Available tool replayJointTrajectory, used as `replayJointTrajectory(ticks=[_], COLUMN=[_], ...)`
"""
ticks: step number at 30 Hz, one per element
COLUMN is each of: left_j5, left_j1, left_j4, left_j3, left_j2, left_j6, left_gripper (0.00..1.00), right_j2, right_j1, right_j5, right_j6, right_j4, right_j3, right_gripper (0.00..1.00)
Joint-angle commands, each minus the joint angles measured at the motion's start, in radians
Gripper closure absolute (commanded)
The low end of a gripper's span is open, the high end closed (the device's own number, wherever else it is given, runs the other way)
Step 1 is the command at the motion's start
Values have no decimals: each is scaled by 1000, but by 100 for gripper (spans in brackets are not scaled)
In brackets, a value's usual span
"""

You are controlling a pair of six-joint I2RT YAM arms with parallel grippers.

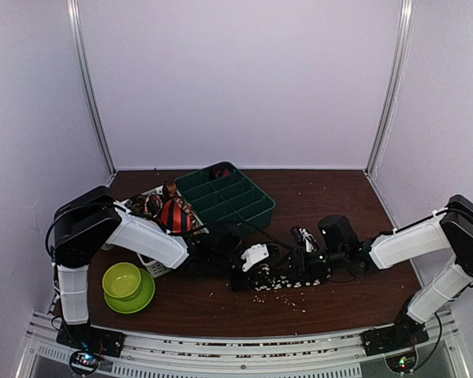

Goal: Roll the ties
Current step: Roll the tie at the center of the board.

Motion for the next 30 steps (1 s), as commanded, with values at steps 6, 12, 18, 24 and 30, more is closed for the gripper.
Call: replayJointTrajectory(ticks=[6,12,18,24,30], left_j5=[-19,-22,-18,-35,-64], left_j1=[-4,-3,-4,-4,-4], left_j4=[-100,-101,-98,-76,144], left_j3=[-3,-4,-4,8,-86], left_j2=[32,32,31,12,-83], left_j6=[22,26,34,47,31], left_gripper=[66,66,65,47,27], right_j2=[91,159,166,161,155], right_j1=[40,51,50,49,31], right_j5=[6,10,13,15,19], right_j6=[74,66,67,58,58], right_j4=[54,59,72,69,70], right_j3=[76,86,59,29,-21], right_gripper=[58,66,97,100,100])
